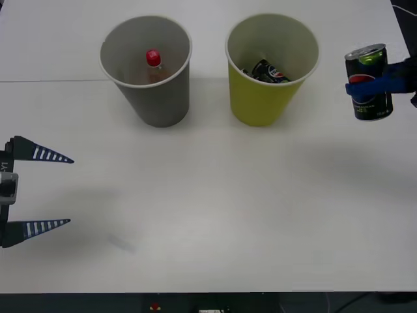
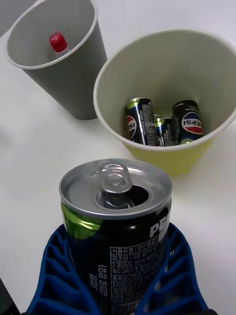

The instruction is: Put the can into the green bin and the plastic bottle into the gray bin

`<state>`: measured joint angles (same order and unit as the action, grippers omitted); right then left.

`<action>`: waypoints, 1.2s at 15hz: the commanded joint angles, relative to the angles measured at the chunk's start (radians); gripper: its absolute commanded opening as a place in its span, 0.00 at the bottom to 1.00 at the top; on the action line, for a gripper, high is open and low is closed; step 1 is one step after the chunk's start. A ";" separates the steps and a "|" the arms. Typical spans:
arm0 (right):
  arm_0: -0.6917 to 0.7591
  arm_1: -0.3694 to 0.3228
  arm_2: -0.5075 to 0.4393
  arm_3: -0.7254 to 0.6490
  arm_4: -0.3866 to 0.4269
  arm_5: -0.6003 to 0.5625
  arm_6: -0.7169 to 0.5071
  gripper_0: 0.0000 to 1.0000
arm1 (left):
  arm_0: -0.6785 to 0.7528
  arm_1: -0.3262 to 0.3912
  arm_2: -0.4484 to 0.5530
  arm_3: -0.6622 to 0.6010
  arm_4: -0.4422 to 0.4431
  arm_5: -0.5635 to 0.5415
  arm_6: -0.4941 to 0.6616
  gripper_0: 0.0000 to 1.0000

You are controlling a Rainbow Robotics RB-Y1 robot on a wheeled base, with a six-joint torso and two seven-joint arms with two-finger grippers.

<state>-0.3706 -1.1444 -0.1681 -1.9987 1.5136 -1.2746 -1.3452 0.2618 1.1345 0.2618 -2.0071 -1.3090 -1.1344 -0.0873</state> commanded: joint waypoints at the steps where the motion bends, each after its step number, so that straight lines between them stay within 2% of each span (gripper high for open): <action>1: -0.218 0.003 0.137 0.123 0.020 -0.091 0.000 0.00 | 0.000 0.000 0.000 0.000 0.000 0.000 0.000 1.00; 4: -0.439 0.031 0.323 0.273 0.053 -0.094 0.000 0.00 | 0.000 0.000 0.000 0.000 0.000 0.000 0.000 1.00; 8: -0.683 0.120 0.507 0.494 0.105 -0.094 0.001 0.00 | 0.000 0.000 0.000 0.000 0.000 0.000 0.000 1.00; 13: -0.857 0.282 0.593 0.712 0.286 -0.095 0.011 0.00 | 0.000 0.000 0.000 0.000 0.000 0.000 0.000 1.00; 15: -0.909 0.331 0.621 0.793 0.323 -0.094 0.023 0.00 | 0.000 0.000 0.000 0.000 0.000 0.000 0.000 1.00; 18: -0.964 0.370 0.650 0.883 0.330 -0.088 0.058 0.00 | 0.000 0.000 0.000 0.000 0.000 0.000 0.000 1.00</action>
<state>-1.3229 -0.7829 0.4777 -1.1347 1.8428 -1.3628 -1.2997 0.2618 1.1345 0.2618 -2.0071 -1.3090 -1.1344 -0.0873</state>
